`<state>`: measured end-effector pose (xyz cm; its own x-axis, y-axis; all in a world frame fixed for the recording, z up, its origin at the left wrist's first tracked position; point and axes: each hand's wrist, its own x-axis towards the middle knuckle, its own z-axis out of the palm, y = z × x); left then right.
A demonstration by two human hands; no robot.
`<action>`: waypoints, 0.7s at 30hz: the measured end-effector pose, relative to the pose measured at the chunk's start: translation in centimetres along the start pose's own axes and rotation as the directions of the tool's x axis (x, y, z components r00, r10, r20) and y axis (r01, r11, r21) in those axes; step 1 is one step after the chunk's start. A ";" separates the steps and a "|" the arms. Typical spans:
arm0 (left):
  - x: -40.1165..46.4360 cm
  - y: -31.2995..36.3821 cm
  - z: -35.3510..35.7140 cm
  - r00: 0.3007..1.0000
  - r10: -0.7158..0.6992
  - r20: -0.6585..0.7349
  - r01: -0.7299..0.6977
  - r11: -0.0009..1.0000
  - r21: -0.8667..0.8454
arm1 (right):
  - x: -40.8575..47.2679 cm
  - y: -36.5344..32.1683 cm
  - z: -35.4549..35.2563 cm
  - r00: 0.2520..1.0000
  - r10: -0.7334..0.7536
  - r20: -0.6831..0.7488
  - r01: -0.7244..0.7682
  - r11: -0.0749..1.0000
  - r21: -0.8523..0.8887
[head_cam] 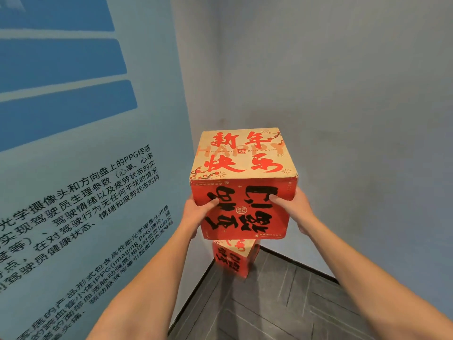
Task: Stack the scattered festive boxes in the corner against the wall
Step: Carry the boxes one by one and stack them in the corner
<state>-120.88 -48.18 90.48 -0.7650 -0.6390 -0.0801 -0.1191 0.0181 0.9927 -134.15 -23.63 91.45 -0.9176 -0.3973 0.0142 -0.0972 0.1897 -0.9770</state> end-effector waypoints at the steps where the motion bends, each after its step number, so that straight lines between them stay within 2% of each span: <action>1: 2.0 -0.4 0.0 1.000 -0.002 0.013 0.002 1.000 0.005 | 1.5 0.3 0.6 1.000 0.008 -0.008 -0.008 1.000 0.002; 10: 15.2 -5.9 0.7 0.993 -0.070 0.095 0.065 0.997 0.050 | 12.0 5.4 3.8 0.996 0.088 -0.024 -0.087 0.996 0.028; 21: 24.1 -16.3 7.2 0.988 -0.144 0.051 0.142 0.989 0.035 | 22.2 17.9 4.2 0.984 0.178 -0.023 -0.178 0.984 -0.008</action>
<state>-141.92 -58.29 71.73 -0.7713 -0.5949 -0.2263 -0.2488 -0.0455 0.9675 -154.69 -32.82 73.37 -0.9288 -0.3366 -0.1550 0.0646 0.2647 -0.9622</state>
